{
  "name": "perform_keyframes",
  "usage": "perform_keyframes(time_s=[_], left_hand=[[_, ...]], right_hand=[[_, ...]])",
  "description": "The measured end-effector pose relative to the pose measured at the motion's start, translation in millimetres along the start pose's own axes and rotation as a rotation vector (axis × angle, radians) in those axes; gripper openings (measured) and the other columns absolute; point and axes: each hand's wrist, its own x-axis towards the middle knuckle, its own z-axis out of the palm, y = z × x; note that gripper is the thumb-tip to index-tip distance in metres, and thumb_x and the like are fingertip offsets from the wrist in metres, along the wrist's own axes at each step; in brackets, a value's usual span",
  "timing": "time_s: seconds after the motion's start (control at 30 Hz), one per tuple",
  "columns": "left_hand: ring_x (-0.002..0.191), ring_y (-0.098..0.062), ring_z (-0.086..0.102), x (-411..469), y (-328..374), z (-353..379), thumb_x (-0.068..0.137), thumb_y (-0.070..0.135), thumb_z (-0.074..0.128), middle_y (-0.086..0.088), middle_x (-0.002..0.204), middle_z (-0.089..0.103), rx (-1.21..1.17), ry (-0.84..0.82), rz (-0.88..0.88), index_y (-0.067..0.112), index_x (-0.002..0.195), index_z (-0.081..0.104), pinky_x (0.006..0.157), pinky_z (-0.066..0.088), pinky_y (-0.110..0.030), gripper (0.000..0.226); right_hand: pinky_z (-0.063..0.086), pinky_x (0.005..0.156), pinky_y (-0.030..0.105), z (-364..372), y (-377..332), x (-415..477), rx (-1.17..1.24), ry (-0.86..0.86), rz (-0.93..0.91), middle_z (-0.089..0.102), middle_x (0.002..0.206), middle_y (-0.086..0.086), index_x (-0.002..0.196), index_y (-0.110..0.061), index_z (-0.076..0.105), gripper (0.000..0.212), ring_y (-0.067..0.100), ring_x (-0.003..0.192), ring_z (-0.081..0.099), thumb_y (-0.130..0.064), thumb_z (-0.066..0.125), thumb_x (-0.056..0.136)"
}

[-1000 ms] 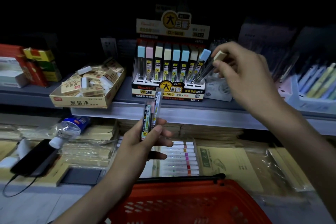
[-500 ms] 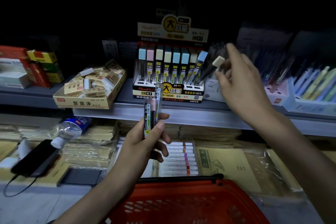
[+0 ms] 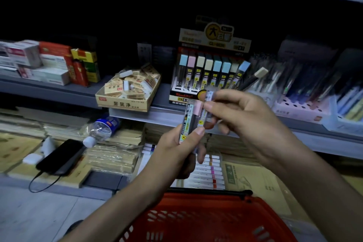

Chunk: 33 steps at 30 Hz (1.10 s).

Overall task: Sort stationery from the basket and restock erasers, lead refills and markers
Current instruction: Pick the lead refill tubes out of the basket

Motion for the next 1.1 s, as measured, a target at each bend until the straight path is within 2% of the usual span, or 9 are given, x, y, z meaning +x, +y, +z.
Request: perform_keyframes(time_s=[0.1, 0.2, 0.4, 0.5, 0.63, 0.73, 0.83, 0.93, 1.1], left_hand=[[0.036, -0.018, 0.033, -5, 6, -13, 0.099, 0.045, 0.056, -0.021, 0.062, 0.059, 0.016, 0.051, 0.041, 0.009, 0.098, 0.066, 0.043, 0.021, -0.019, 0.037], [0.037, -0.016, 0.044, -2, 10, -28, 0.095, 0.042, 0.056, -0.015, 0.085, 0.073, -0.053, 0.187, 0.053, 0.015, 0.117, 0.065, 0.041, 0.024, -0.019, 0.035], [0.04, -0.018, 0.032, 3, 15, -52, 0.101, 0.038, 0.055, -0.01, 0.077, 0.07, -0.046, 0.314, 0.055, 0.021, 0.122, 0.064, 0.043, 0.024, -0.023, 0.029], [0.04, -0.015, 0.028, 6, 19, -56, 0.101, 0.033, 0.057, -0.008, 0.074, 0.065, -0.1, 0.311, 0.061, 0.024, 0.119, 0.068, 0.046, 0.02, -0.028, 0.023], [0.039, -0.011, 0.024, 11, 26, -59, 0.099, 0.031, 0.062, -0.005, 0.073, 0.059, -0.153, 0.306, 0.083, 0.017, 0.115, 0.068, 0.042, 0.018, -0.022, 0.022], [0.042, -0.013, 0.021, 14, 29, -61, 0.099, 0.03, 0.063, -0.014, 0.078, 0.054, -0.207, 0.323, 0.088, 0.009, 0.105, 0.066, 0.042, 0.015, -0.023, 0.022], [0.042, -0.013, 0.02, 14, 32, -61, 0.099, 0.028, 0.064, -0.016, 0.065, 0.045, -0.195, 0.326, 0.081, 0.012, 0.092, 0.063, 0.045, 0.013, -0.027, 0.017], [0.041, -0.013, 0.019, 13, 32, -55, 0.095, 0.029, 0.069, -0.001, 0.048, 0.031, -0.178, 0.337, 0.057, 0.017, 0.096, 0.065, 0.046, 0.012, -0.03, 0.012], [0.038, -0.001, 0.037, 8, 27, -47, 0.099, 0.02, 0.063, 0.013, 0.043, 0.048, -0.07, 0.376, 0.054, 0.014, 0.094, 0.064, 0.04, 0.03, -0.016, 0.008]], right_hand=[[0.052, 0.062, 0.026, -3, -3, -1, 0.09, 0.032, -0.033, 0.072, 0.079, 0.007, 0.1, -0.008, 0.072, 0.009, 0.024, 0.077, 0.066, -0.012, 0.071, 0.092], [0.059, 0.07, 0.03, 0, -14, 1, 0.003, 0.153, -0.13, 0.076, 0.084, 0.013, 0.103, -0.006, 0.069, 0.01, 0.027, 0.081, 0.074, -0.005, 0.07, 0.093], [0.062, 0.078, 0.036, 12, -35, 29, -0.202, 0.243, -0.27, 0.075, 0.086, 0.011, 0.11, -0.007, 0.064, 0.013, 0.02, 0.078, 0.076, -0.006, 0.067, 0.097], [0.062, 0.078, 0.03, 19, -38, 36, -0.081, 0.241, -0.203, 0.076, 0.088, 0.015, 0.109, -0.001, 0.063, 0.015, 0.022, 0.078, 0.076, -0.003, 0.067, 0.096], [0.061, 0.078, 0.026, 30, -30, 28, 0.231, 0.16, -0.02, 0.074, 0.078, 0.01, 0.091, -0.004, 0.06, 0.013, 0.033, 0.088, 0.077, 0.005, 0.069, 0.088], [0.062, 0.076, 0.027, 36, -15, 17, 0.331, 0.124, 0.075, 0.072, 0.077, 0.013, 0.086, -0.001, 0.058, 0.015, 0.035, 0.089, 0.076, 0.008, 0.069, 0.083], [0.062, 0.077, 0.032, 38, -5, 6, 0.138, 0.017, 0.118, 0.076, 0.088, 0.013, 0.096, -0.004, 0.064, 0.017, 0.029, 0.088, 0.075, 0.005, 0.072, 0.084], [0.055, 0.076, 0.021, 43, -3, -2, -0.144, -0.101, 0.084, 0.075, 0.09, 0.0, 0.11, -0.02, 0.076, 0.034, 0.014, 0.087, 0.072, -0.003, 0.08, 0.081], [0.053, 0.072, 0.019, 60, 2, -12, -0.563, -0.103, -0.152, 0.068, 0.084, -0.009, 0.094, -0.031, 0.072, 0.02, 0.006, 0.08, 0.065, -0.014, 0.081, 0.086]])
